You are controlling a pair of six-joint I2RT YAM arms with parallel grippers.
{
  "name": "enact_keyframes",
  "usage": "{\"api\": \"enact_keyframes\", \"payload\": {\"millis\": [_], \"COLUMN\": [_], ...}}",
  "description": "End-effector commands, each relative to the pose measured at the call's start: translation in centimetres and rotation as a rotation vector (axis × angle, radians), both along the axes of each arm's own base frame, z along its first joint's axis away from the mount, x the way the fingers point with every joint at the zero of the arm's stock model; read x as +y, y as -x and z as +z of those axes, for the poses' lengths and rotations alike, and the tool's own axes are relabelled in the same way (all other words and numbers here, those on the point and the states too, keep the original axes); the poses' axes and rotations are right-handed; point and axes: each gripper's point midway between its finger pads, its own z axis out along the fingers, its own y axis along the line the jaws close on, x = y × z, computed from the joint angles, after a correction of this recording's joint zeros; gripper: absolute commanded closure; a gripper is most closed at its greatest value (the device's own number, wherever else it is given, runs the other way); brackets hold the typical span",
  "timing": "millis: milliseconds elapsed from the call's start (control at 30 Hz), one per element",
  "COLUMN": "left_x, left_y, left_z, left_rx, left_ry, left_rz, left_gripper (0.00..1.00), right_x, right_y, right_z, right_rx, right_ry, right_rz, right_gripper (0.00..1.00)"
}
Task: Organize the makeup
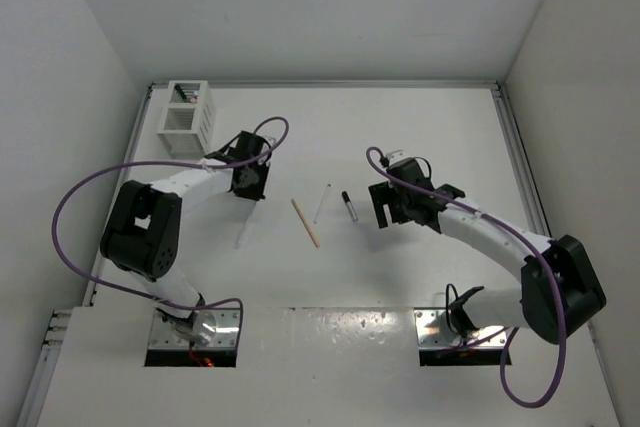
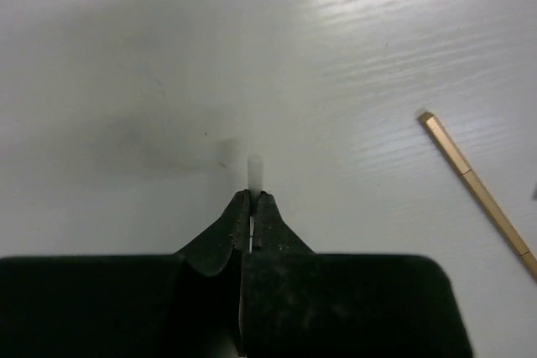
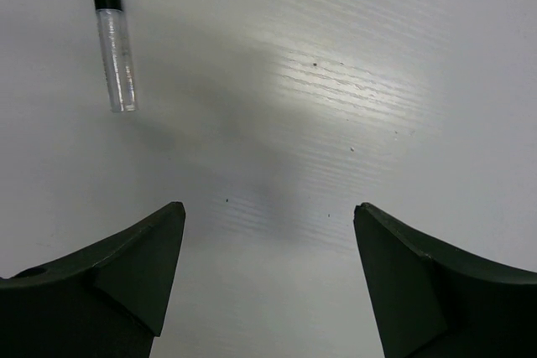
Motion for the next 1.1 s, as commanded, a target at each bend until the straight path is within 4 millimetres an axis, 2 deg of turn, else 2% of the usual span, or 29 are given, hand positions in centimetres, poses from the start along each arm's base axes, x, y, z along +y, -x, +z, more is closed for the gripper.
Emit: {"api": "enact_keyframes", "payload": {"millis": [0,67,133,167,233,267,333,367,467,500,533,567,600,633,667,700,800,833,867,933,967,1033,1067], "left_x": [-1.2,-1.3,-1.2,-1.5,-1.4,-1.2,0.0,1.5,4.5,6.7,7.9,9.2,11.5,12.9,14.3,16.7,19.9,21.5,21.8,22.1,22.5,21.7,21.7], "left_y": [-2.5,-3.5,-4.3,-5.2,-6.5,-8.1,-10.3,-12.2,-14.1,-15.0,-14.9,-15.0,-15.6,-15.4,-15.5,-15.5,-15.5,-15.5,-16.0,-16.9,-17.1,-17.7,-18.3], "left_z": [4.6,6.5,7.5,9.3,11.4,14.0,17.3,21.4,27.5,30.1,32.4,33.7,34.8,35.8,36.2,36.5,36.4,36.1,35.4,34.8,34.2,34.2,33.5], "left_rx": [-0.121,-0.169,-0.195,-0.24,-0.292,-0.362,-0.463,-0.581,-0.775,-0.877,-0.95,-1.003,-1.076,-1.124,-1.155,-1.21,-1.27,-1.306,-1.312,-1.344,-1.343,-1.374,-1.371], "left_ry": [0.068,0.088,0.098,0.111,0.117,0.12,0.114,0.096,0.045,0.023,0.01,-0.007,-0.031,-0.057,-0.08,-0.104,-0.124,-0.139,-0.119,-0.071,-0.061,-0.011,0.001], "left_rz": [-0.05,-0.055,-0.057,-0.058,-0.056,-0.05,-0.026,-0.003,0.045,0.096,0.125,0.155,0.205,0.233,0.262,0.315,0.384,0.406,0.401,0.386,0.386,0.354,0.359], "left_gripper": [1.0,1.0,1.0,1.0,1.0,1.0,1.0,1.0,1.0,1.0,1.0,1.0,1.0,1.0,1.0,1.0,1.0,1.0,1.0,1.0,1.0,1.0,1.0], "right_x": [2.7,2.9,3.2,3.6,3.9,4.4,5.0,5.6,6.4,6.9,7.5,7.7,8.3,8.4,8.7,9.0,9.9,10.1,10.3,10.3,10.5,10.6,10.8], "right_y": [-2.3,-2.5,-3.0,-3.0,-3.5,-3.8,-4.6,-5.0,-6.0,-6.2,-7.0,-7.3,-7.6,-8.0,-8.6,-8.8,-10.4,-10.6,-11.2,-11.7,-12.1,-12.4,-12.6], "right_z": [2.2,1.9,2.1,2.0,2.3,2.5,3.1,3.4,3.9,4.1,4.7,4.8,5.3,4.8,5.6,6.0,7.1,6.8,7.6,7.4,8.0,7.8,8.0], "right_rx": [-0.079,-0.07,-0.079,-0.071,-0.085,-0.091,-0.112,-0.117,-0.127,-0.13,-0.142,-0.147,-0.151,-0.14,-0.157,-0.159,-0.19,-0.184,-0.206,-0.206,-0.217,-0.208,-0.211], "right_ry": [-0.08,-0.078,-0.085,-0.093,-0.099,-0.111,-0.127,-0.142,-0.164,-0.173,-0.182,-0.184,-0.198,-0.189,-0.198,-0.198,-0.208,-0.202,-0.205,-0.197,-0.199,-0.193,-0.193], "right_rz": [0.074,0.085,0.093,0.106,0.115,0.124,0.142,0.158,0.177,0.192,0.201,0.209,0.222,0.221,0.226,0.236,0.244,0.251,0.249,0.244,0.243,0.24,0.243], "right_gripper": [0.18,0.18,0.18,0.18,0.18,0.18,0.18,0.18,0.18,0.18,0.18,0.18,0.18,0.18,0.18,0.18,0.18,0.18,0.18,0.18,0.18,0.19,0.19]}}
